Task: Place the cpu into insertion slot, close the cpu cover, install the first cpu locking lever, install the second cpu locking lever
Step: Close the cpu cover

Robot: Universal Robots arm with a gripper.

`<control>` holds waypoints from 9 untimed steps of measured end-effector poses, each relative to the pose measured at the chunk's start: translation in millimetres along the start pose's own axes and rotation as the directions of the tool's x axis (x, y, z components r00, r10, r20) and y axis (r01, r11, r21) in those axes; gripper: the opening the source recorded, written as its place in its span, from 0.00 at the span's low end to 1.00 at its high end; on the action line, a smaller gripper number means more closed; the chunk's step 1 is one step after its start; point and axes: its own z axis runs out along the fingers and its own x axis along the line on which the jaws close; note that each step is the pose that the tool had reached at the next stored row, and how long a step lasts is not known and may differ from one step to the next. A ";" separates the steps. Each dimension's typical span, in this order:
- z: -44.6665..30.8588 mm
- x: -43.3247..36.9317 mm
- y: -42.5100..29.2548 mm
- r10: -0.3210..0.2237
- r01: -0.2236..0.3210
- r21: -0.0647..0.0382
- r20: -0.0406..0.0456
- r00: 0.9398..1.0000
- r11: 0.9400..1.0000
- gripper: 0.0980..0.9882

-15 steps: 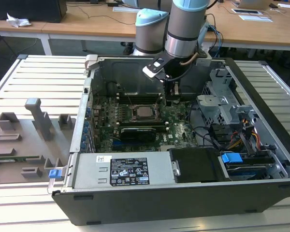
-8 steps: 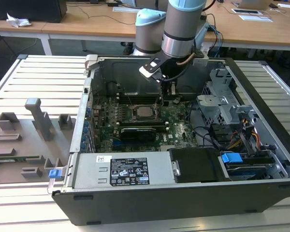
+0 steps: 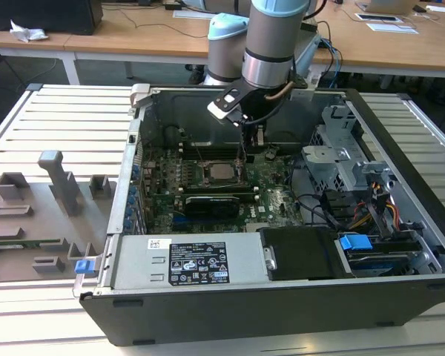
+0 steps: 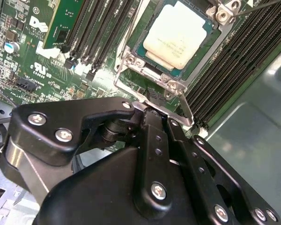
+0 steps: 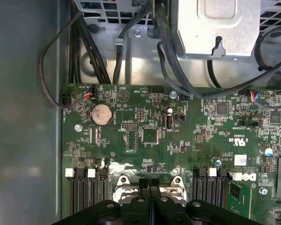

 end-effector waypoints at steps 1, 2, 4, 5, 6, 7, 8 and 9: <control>0.0 0.0 -0.7 0.000 0.000 0.000 0.000 1.000 1.000 0.01; 0.1 0.1 -1.8 0.000 0.000 0.000 0.000 1.000 1.000 0.01; 0.2 0.1 -4.6 0.000 0.000 0.000 0.000 1.000 1.000 0.01; 0.2 0.2 -5.5 0.000 0.000 0.000 0.000 1.000 1.000 0.01; 0.3 0.2 -6.9 0.000 0.000 0.000 0.000 1.000 1.000 0.01; 0.3 0.2 -9.0 0.000 0.000 0.000 0.000 1.000 1.000 0.01; 0.5 0.3 -10.9 0.000 0.000 0.000 0.000 1.000 1.000 0.01; 0.5 0.3 -12.0 0.000 0.000 0.000 0.000 1.000 1.000 0.01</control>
